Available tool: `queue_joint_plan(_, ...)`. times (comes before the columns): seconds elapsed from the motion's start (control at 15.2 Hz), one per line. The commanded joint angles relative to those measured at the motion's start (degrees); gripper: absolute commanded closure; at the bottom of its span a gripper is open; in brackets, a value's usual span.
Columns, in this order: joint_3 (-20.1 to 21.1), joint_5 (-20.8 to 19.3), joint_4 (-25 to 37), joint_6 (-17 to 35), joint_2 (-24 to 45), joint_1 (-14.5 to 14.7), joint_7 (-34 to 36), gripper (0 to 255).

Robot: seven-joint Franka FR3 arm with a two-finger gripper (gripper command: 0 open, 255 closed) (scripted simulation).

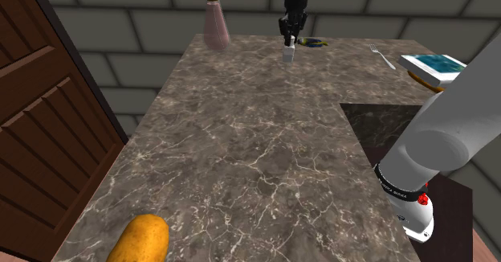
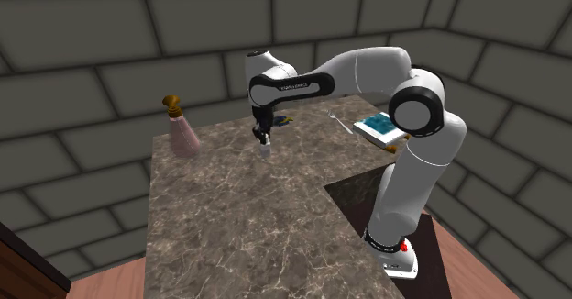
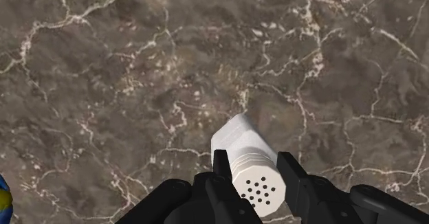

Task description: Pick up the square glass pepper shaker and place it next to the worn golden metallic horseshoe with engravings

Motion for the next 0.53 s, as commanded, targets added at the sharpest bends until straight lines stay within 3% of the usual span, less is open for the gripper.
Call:
queue_joint_plan(0.0,0.06,-0.01,1.15,-1.42,-0.25,0.04,0.05,255)
queue_joint_plan(0.46,0.14,0.04,6.44,-6.8,-0.34,0.09,-0.08,255)
